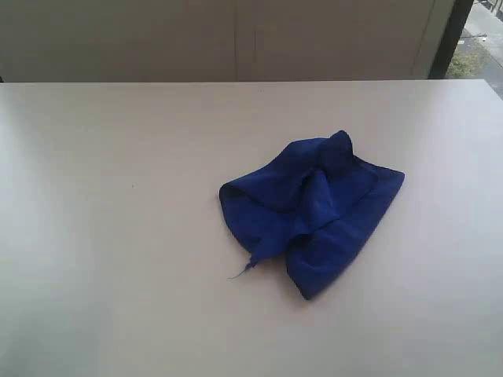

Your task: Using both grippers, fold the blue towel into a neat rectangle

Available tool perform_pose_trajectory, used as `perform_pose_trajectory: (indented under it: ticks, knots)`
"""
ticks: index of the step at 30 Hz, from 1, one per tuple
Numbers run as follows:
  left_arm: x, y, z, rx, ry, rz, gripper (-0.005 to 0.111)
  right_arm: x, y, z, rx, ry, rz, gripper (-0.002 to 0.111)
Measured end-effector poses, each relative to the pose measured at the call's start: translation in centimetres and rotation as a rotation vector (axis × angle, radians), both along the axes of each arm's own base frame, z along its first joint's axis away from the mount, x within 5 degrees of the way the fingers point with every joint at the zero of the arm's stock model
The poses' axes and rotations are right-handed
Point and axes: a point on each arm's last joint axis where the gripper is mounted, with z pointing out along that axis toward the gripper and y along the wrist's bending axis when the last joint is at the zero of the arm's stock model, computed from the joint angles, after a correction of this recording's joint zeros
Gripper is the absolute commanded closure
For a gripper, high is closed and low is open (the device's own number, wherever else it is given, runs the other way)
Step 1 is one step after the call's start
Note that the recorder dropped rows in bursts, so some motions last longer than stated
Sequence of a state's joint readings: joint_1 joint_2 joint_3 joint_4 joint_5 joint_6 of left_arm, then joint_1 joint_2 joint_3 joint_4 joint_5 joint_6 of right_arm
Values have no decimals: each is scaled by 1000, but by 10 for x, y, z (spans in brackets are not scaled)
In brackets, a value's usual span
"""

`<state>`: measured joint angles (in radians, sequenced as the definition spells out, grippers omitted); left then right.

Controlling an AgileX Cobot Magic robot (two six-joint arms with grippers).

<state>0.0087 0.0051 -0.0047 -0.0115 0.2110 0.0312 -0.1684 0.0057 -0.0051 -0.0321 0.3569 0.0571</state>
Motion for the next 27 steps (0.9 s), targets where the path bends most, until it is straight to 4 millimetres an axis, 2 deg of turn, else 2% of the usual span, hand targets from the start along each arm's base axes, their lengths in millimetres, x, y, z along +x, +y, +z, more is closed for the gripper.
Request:
perform_pose_trajectory:
  ticks: [10, 18, 21, 27]
  knots:
    - [0, 0, 0, 0, 0, 0, 107, 1, 0, 2, -4, -26, 1, 108]
    - [0, 0, 0, 0, 0, 0, 107, 3, 0, 23, -44, -255, 8, 108]
    - [0, 0, 0, 0, 0, 0, 107, 3, 1, 36, -68, -391, 13, 108]
    - [0, 0, 0, 0, 0, 0, 107, 2, 1, 42, -80, -463, 15, 108]
